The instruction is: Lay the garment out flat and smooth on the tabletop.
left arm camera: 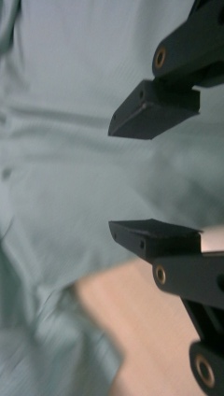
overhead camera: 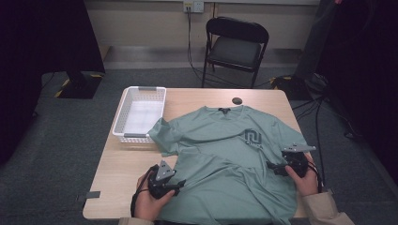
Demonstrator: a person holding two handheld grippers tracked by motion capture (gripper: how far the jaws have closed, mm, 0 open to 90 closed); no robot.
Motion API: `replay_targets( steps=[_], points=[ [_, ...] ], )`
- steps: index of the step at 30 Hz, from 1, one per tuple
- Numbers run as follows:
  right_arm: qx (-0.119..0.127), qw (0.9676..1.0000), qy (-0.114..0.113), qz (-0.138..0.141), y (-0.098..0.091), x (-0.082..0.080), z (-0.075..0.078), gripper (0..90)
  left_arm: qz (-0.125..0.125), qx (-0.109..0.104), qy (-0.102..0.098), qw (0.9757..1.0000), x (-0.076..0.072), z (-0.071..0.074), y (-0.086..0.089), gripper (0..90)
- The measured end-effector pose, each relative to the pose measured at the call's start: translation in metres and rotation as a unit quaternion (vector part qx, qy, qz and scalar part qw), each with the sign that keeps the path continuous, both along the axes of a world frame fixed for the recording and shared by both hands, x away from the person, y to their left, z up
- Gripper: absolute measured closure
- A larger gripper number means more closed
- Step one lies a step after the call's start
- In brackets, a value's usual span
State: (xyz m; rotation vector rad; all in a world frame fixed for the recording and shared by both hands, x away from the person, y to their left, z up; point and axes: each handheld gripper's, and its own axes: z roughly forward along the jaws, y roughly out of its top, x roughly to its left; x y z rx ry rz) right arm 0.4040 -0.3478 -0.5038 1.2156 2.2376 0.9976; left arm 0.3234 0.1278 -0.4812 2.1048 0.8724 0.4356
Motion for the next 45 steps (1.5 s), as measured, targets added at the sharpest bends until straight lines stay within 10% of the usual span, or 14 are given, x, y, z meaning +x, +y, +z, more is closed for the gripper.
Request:
replay_targets(
  steps=[10, 18, 29, 37, 40, 45],
  points=[
    [0.0, 1.0, 0.0, 0.0, 0.0, 0.0, 0.0, 11.4, 0.009, 0.026, 0.019, 0.9995, 0.035, -0.015, -0.019, 53.9],
    [0.0, 1.0, 0.0, 0.0, 0.0, 0.0, 0.0, 11.4, -0.002, 0.006, 0.072, 0.9974, 0.025, -0.01, -0.014, 84.9],
    [0.0, 1.0, 0.0, 0.0, 0.0, 0.0, 0.0, 11.4, -0.012, -0.017, 0.099, 0.9949, -0.012, -0.012, 0.012, 88.2],
    [0.0, 1.0, 0.0, 0.0, 0.0, 0.0, 0.0, 11.3, -0.008, -0.011, 0.09, 0.9958, -0.029, -0.01, 0.015, 75.2],
    [0.0, 1.0, 0.0, 0.0, 0.0, 0.0, 0.0, 11.2, 0.014, -0.012, 0.049, 0.9986, -0.017, -0.008, 0.014, 46.0],
    [0.0, 1.0, 0.0, 0.0, 0.0, 0.0, 0.0, 11.2, 0.038, -0.007, 0.04, 0.9985, 0.014, -0.01, 0.006, 47.3]
  ],
)
